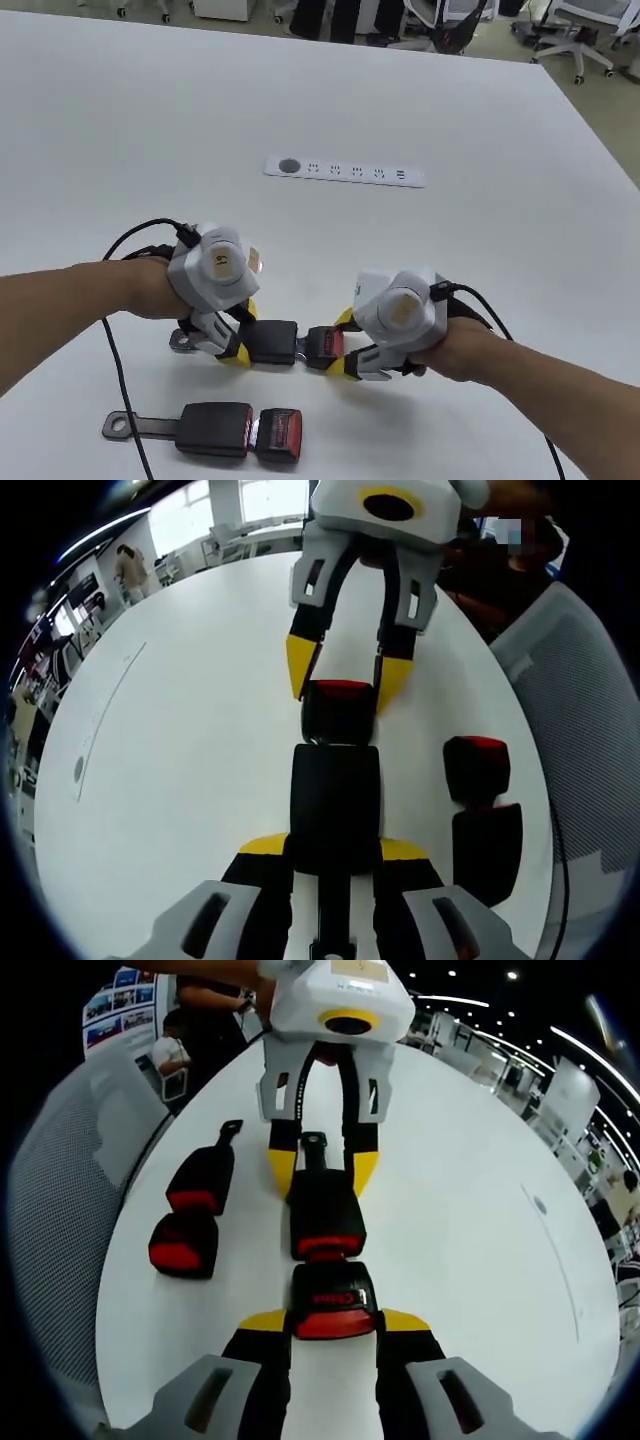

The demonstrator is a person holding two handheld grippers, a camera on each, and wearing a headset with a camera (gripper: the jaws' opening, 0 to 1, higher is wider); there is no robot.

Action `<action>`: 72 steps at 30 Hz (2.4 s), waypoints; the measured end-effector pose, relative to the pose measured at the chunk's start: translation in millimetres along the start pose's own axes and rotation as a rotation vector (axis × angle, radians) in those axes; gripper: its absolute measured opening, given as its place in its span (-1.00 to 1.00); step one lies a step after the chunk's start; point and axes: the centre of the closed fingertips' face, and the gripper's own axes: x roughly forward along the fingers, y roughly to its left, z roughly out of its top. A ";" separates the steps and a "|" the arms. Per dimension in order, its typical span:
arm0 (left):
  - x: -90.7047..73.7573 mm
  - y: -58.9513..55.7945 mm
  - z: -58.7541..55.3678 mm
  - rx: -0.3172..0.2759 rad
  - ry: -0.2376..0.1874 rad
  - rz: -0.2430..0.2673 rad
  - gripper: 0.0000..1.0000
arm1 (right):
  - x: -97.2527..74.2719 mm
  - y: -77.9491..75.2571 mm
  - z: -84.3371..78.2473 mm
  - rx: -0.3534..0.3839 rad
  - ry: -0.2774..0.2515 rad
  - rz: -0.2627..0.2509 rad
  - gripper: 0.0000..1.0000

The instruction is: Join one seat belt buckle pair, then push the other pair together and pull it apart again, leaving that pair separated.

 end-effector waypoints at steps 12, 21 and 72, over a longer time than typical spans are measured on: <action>-0.5 -1.8 2.3 0.015 0.021 0.002 -0.40 | 0.7 1.1 0.7 -0.002 0.028 0.004 -0.48; 0.1 -2.1 2.7 0.035 0.045 -0.005 -0.40 | 2.6 0.9 0.5 -0.016 0.047 0.009 -0.48; 0.8 -3.3 1.7 0.030 0.135 -0.007 -0.36 | -28.9 -9.3 -49.4 -0.048 0.114 0.039 -0.41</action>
